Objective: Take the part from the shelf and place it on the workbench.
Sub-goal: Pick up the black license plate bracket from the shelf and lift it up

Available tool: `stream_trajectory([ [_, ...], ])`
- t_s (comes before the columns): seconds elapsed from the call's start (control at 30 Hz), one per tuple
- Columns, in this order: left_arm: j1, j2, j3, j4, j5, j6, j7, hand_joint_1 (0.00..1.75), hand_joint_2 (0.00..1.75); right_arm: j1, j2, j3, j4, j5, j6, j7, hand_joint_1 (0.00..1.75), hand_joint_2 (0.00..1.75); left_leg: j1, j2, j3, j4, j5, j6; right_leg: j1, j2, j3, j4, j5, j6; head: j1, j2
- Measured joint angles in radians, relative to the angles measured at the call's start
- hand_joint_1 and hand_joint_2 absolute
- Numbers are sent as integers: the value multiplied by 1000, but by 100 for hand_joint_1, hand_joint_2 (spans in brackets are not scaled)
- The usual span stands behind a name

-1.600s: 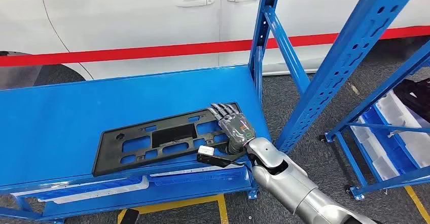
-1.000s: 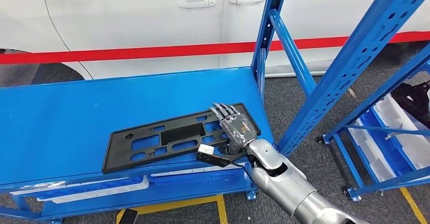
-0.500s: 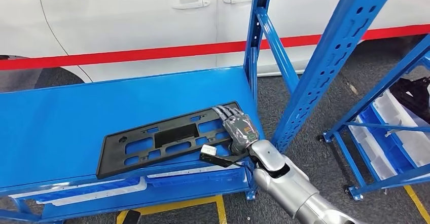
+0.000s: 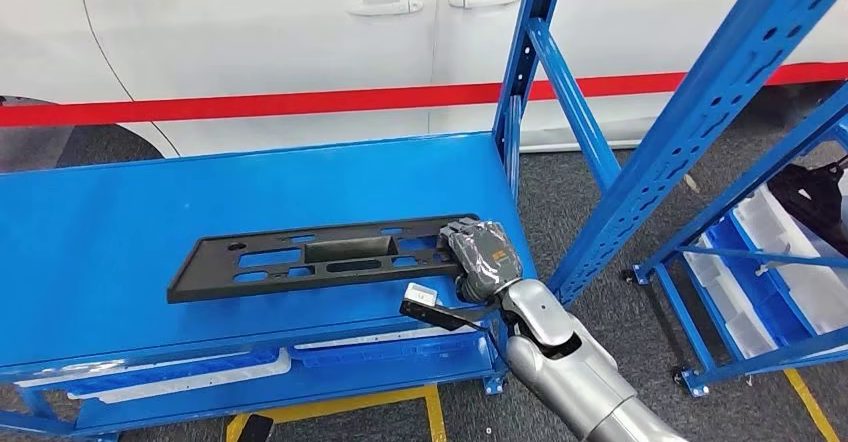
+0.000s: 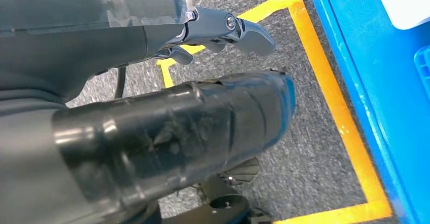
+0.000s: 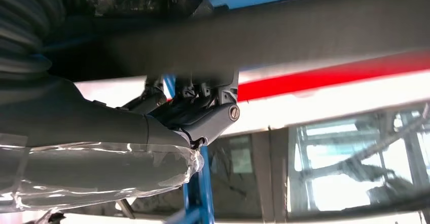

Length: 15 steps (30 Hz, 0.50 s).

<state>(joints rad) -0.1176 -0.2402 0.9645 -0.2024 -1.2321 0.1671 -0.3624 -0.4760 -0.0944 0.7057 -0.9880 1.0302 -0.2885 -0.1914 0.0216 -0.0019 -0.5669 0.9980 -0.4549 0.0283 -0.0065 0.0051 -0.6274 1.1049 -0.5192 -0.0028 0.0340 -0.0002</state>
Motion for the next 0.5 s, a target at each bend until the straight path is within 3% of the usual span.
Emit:
stream_trajectory([
  [0.07,0,0,-1,0,1,0,0,0,0,13,-1,-8,-29,1,-2,0,175,175,-1,1,-1,0,0,5,-1,0,-61,132,-65,4,0,0],
  [0.1,1,0,-1,0,2,0,0,0,0,21,-1,-11,-42,1,-4,1,175,175,-2,1,-1,0,0,6,-2,-1,-88,189,-83,5,0,0],
  [0.13,1,0,-1,0,2,0,0,0,0,29,-1,-14,-54,1,-6,1,175,175,-2,0,0,1,-1,6,-2,-1,-100,213,-81,6,0,0],
  [0.17,1,-1,-1,0,2,0,0,0,0,36,-1,-17,-69,1,-10,1,175,175,-2,-1,1,3,-3,6,-4,-1,-92,194,-58,6,0,0],
  [0.27,1,-1,-1,0,4,1,0,0,0,55,-2,-24,-121,1,-28,6,175,175,-4,-4,2,14,-13,-1,-4,-2,-2,0,37,-2,0,0],
  [0.33,1,-2,-1,0,4,3,0,0,0,61,-2,-26,-156,2,-39,14,175,175,-8,-5,-2,20,-17,-11,0,-1,23,-57,47,-7,0,0],
  [0.43,3,-3,-1,0,5,3,0,0,0,68,-1,-30,-195,3,-44,22,175,175,-8,-4,-5,23,-24,-27,-2,1,23,-63,50,-18,0,0],
  [0.5,3,-3,-1,0,5,3,-1,0,0,71,-1,-35,-213,4,-45,23,175,175,-6,-3,-27,73,-60,-37,-8,0,25,-70,54,-30,-1,0],
])
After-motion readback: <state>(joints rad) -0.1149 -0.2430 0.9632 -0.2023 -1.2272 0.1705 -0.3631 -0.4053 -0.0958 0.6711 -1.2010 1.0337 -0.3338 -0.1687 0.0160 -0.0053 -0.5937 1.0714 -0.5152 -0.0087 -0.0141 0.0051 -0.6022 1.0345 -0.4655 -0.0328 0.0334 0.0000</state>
